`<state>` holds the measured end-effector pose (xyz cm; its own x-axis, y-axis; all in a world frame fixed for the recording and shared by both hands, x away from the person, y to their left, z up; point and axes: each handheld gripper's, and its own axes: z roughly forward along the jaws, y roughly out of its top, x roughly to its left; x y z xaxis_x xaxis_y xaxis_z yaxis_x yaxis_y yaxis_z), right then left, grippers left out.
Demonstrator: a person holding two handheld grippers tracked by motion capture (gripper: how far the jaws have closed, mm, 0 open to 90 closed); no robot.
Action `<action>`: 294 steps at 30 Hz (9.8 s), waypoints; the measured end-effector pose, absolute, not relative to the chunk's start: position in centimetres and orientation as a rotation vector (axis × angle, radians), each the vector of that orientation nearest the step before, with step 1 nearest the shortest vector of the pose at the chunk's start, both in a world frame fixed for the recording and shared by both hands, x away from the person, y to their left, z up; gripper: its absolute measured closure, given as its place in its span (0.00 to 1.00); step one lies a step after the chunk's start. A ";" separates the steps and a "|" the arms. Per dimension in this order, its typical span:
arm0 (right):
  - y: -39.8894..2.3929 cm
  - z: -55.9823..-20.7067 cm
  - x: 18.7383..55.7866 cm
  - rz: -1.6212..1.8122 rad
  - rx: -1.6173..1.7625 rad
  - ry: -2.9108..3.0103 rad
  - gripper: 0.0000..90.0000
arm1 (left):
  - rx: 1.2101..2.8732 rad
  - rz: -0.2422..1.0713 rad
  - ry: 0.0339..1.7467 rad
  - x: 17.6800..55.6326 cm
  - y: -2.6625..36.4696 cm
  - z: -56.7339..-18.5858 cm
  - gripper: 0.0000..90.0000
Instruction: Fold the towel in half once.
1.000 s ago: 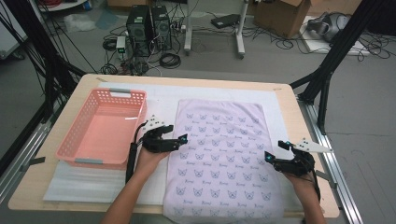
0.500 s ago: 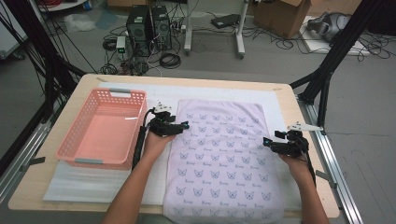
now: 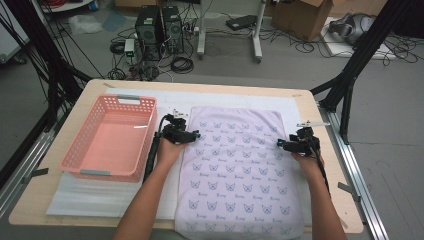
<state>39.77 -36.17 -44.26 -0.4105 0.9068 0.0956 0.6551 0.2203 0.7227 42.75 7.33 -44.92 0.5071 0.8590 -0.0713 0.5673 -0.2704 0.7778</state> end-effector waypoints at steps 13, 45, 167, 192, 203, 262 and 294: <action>-35.2 -44.2 39.7 0.967 1.415 2.182 0.94 | 1.993 0.465 1.113 42.5 6.7 -44.8 0.95; -37.6 -40.3 33.4 1.262 1.330 2.099 0.96 | 1.796 0.376 1.038 36.6 9.6 -39.7 0.96; -38.1 -44.4 27.7 1.061 1.471 2.061 0.96 | 1.819 0.235 0.992 29.0 11.7 -43.7 0.71; -38.1 -43.9 26.8 1.125 1.428 2.044 0.74 | 1.882 0.356 1.105 29.7 10.8 -44.5 0.67; -38.5 -44.3 27.1 1.139 1.480 2.071 0.58 | 1.906 0.259 1.096 30.5 10.4 -45.1 0.49; -36.9 -41.5 41.0 1.144 1.412 2.031 0.96 | 1.736 0.313 1.130 44.9 10.5 -42.3 0.95; -37.6 -43.2 37.3 1.145 1.445 2.259 0.94 | 1.934 0.188 1.050 39.4 8.8 -43.9 0.93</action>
